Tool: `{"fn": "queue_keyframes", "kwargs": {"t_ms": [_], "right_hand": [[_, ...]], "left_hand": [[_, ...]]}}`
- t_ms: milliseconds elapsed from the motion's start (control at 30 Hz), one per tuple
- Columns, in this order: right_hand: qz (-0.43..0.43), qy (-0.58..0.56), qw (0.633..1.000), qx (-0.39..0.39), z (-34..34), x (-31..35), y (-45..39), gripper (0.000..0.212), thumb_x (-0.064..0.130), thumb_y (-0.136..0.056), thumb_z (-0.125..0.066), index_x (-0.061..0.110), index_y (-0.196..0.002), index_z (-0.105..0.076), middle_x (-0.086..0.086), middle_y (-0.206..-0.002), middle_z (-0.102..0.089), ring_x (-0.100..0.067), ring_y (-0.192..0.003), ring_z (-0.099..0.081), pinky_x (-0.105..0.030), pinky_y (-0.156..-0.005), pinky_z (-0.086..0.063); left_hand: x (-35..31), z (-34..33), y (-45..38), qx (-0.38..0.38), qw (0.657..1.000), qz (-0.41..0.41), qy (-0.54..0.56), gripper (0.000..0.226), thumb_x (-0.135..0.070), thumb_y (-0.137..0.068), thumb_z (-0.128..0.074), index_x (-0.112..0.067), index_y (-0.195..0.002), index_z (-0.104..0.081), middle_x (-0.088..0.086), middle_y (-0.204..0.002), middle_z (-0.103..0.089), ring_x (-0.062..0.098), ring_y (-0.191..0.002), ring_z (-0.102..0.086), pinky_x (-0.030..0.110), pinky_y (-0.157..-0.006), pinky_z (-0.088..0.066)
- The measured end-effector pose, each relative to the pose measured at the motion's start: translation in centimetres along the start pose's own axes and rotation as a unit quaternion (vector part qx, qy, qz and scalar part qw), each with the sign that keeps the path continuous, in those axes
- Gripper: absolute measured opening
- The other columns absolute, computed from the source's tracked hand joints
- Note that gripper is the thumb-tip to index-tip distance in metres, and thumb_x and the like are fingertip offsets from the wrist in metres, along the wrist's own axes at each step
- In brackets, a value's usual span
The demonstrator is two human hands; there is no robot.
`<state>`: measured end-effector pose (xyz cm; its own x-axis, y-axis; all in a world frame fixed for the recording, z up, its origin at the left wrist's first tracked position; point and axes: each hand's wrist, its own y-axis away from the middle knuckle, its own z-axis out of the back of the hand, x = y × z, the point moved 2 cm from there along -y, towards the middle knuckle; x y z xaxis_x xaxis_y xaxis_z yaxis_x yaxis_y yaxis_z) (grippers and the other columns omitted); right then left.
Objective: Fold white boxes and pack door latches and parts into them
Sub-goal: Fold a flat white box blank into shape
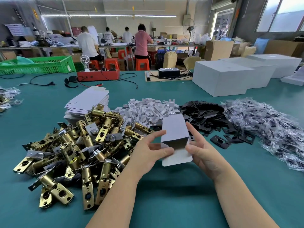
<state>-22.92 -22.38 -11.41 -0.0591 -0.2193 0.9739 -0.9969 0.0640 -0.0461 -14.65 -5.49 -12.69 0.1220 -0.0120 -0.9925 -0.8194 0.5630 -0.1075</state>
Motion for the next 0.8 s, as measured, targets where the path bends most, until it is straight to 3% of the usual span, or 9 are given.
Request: {"fn": "queue_keyframes", "kwargs": {"t_ms": [67, 167, 333, 467, 533, 600, 667, 800], "right_hand": [[-0.006, 0.073, 0.997, -0.005, -0.4, -0.3, 0.0, 0.078, 0.016, -0.073, -0.075, 0.051, -0.132, -0.037, -0.005, -0.096, -0.073, -0.017, -0.087, -0.068, -0.022, -0.074, -0.052], [0.002, 0.171, 0.985, -0.040, -1.1, -1.0, -0.3, 0.071, 0.017, -0.080, -0.077, 0.059, -0.124, -0.041, 0.006, -0.084, -0.073, -0.005, -0.079, -0.067, -0.012, -0.072, -0.047], [0.042, 0.159, 0.981, -0.103, -0.7, -1.2, -0.8, 0.054, 0.015, -0.083, -0.073, 0.058, -0.110, -0.055, 0.004, -0.093, -0.074, -0.007, -0.085, -0.068, -0.021, -0.080, -0.050], [0.084, 0.105, 0.974, -0.184, -0.1, -1.2, -1.0, 0.039, 0.013, -0.086, -0.069, 0.043, -0.108, -0.058, 0.003, -0.086, -0.075, -0.009, -0.075, -0.067, -0.021, -0.069, -0.053], [0.108, 0.100, 0.958, -0.247, 0.4, -1.1, -1.0, 0.035, 0.015, -0.087, -0.068, 0.043, -0.104, -0.054, 0.006, -0.078, -0.073, -0.007, -0.069, -0.065, -0.021, -0.061, -0.053], [0.116, 0.118, 0.943, -0.288, 0.6, -1.2, -0.9, 0.034, 0.023, -0.087, -0.069, 0.048, -0.101, -0.050, 0.009, -0.074, -0.071, -0.005, -0.064, -0.062, -0.028, -0.064, -0.054], [0.119, 0.129, 0.943, -0.282, 0.4, -1.4, -0.9, 0.036, 0.026, -0.087, -0.070, 0.051, -0.101, -0.049, 0.008, -0.076, -0.071, -0.008, -0.069, -0.064, -0.033, -0.068, -0.055], [0.130, 0.161, 0.950, -0.233, -0.4, -1.6, -0.8, 0.043, 0.026, -0.086, -0.070, 0.059, -0.100, -0.047, 0.010, -0.085, -0.072, -0.008, -0.076, -0.065, -0.024, -0.064, -0.052]], "left_hand": [[0.4, 0.3, -0.2, -0.059, 0.998, -0.007, -0.001, 0.041, -0.019, -0.078, -0.081, -0.046, -0.105, -0.066, -0.008, -0.081, -0.076, 0.010, -0.075, -0.072, 0.021, -0.063, -0.054], [0.3, 0.7, -0.4, -0.086, 0.996, -0.014, 0.022, 0.037, -0.016, -0.083, -0.077, -0.043, -0.106, -0.067, -0.006, -0.082, -0.076, 0.010, -0.072, -0.071, 0.022, -0.059, -0.052], [-0.2, 0.3, -0.1, -0.022, 0.998, -0.011, 0.055, 0.047, -0.015, -0.087, -0.071, -0.047, -0.119, -0.058, -0.007, -0.097, -0.076, 0.008, -0.086, -0.072, 0.018, -0.066, -0.053], [-0.6, -0.2, 0.2, -0.003, 0.990, 0.036, 0.139, 0.065, -0.030, -0.079, -0.069, -0.043, -0.137, -0.042, -0.002, -0.106, -0.074, 0.020, -0.093, -0.071, 0.027, -0.066, -0.056], [-0.8, -0.6, 0.4, 0.033, 0.983, 0.040, 0.177, 0.067, -0.027, -0.079, -0.070, -0.040, -0.137, -0.040, 0.002, -0.114, -0.072, 0.023, -0.097, -0.070, 0.029, -0.067, -0.057], [-0.8, -1.2, 0.7, 0.064, 0.981, 0.032, 0.180, 0.063, -0.020, -0.081, -0.070, -0.040, -0.133, -0.042, -0.002, -0.121, -0.069, 0.024, -0.102, -0.069, 0.030, -0.072, -0.057], [-0.6, -1.9, 0.8, 0.077, 0.980, 0.026, 0.183, 0.061, -0.018, -0.083, -0.069, -0.040, -0.134, -0.043, -0.002, -0.122, -0.068, 0.026, -0.106, -0.068, 0.032, -0.076, -0.057], [-0.6, -2.4, 0.8, 0.068, 0.975, 0.017, 0.213, 0.072, -0.025, -0.082, -0.072, -0.036, -0.143, -0.035, 0.001, -0.121, -0.069, 0.026, -0.106, -0.068, 0.037, -0.077, -0.058]]}}
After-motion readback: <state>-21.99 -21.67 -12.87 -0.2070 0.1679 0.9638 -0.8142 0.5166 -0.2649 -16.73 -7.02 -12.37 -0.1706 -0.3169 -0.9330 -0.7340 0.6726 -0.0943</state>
